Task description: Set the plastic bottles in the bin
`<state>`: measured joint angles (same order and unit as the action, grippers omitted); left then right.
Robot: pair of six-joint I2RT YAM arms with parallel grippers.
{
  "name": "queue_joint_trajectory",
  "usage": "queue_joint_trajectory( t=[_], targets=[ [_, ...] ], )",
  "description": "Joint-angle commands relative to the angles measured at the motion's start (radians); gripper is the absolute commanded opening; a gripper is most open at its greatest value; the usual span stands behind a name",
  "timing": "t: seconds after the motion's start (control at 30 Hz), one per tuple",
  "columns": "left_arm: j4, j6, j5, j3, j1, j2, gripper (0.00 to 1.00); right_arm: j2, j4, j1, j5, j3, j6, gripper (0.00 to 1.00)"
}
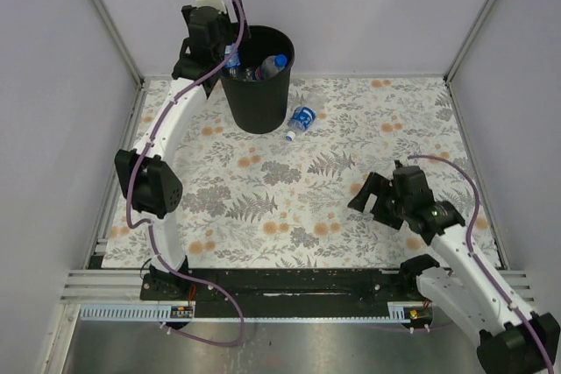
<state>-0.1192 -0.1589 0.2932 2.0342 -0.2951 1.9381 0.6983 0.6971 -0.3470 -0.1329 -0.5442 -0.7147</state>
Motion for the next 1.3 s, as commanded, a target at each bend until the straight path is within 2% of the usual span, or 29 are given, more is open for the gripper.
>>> queue_joint_trajectory(
  t=[0.0, 0.1, 0.23, 0.43, 0.6, 0.7, 0.9, 1.0, 1.27],
  targets=[
    [-0.005, -0.004, -0.014, -0.023, -0.015, -0.131, 0.99, 0.154, -0.148, -0.006, -0.076, -0.169, 0.05, 0.99],
    [-0.08, 0.002, 0.035, -0.098, -0.016, -0.226, 0.99, 0.286, -0.247, -0.004, -0.061, -0.285, 0.049, 0.99],
    [-0.247, -0.076, 0.012, -0.219, -0.018, -0.387, 0.99, 0.517, -0.376, 0.0, -0.02, -0.485, 0.024, 0.99],
    [-0.477, -0.211, 0.024, -0.442, -0.022, -0.612, 0.99, 0.964, -0.369, 0.034, -0.004, -0.871, 0.008, 0.99],
    [-0.565, -0.307, -0.009, -0.652, -0.026, -0.815, 0.99, 1.266, -0.279, 0.045, -0.031, -1.175, -0.022, 0.99],
    [-0.586, -0.361, 0.004, -0.758, -0.024, -0.936, 0.99, 1.392, -0.22, 0.048, -0.03, -1.322, -0.032, 0.99],
    [-0.608, -0.398, 0.021, -0.861, -0.024, -1.074, 0.99, 1.517, -0.214, 0.052, -0.034, -1.407, -0.055, 0.99],
    [-0.626, -0.39, 0.024, -0.867, -0.024, -1.093, 0.99, 1.561, -0.234, 0.051, -0.074, -1.425, -0.052, 0.99],
    [-0.64, -0.415, 0.0, -0.888, -0.024, -1.102, 0.99, 1.636, -0.202, 0.052, -0.053, -1.468, -0.055, 1.0]
  ],
)
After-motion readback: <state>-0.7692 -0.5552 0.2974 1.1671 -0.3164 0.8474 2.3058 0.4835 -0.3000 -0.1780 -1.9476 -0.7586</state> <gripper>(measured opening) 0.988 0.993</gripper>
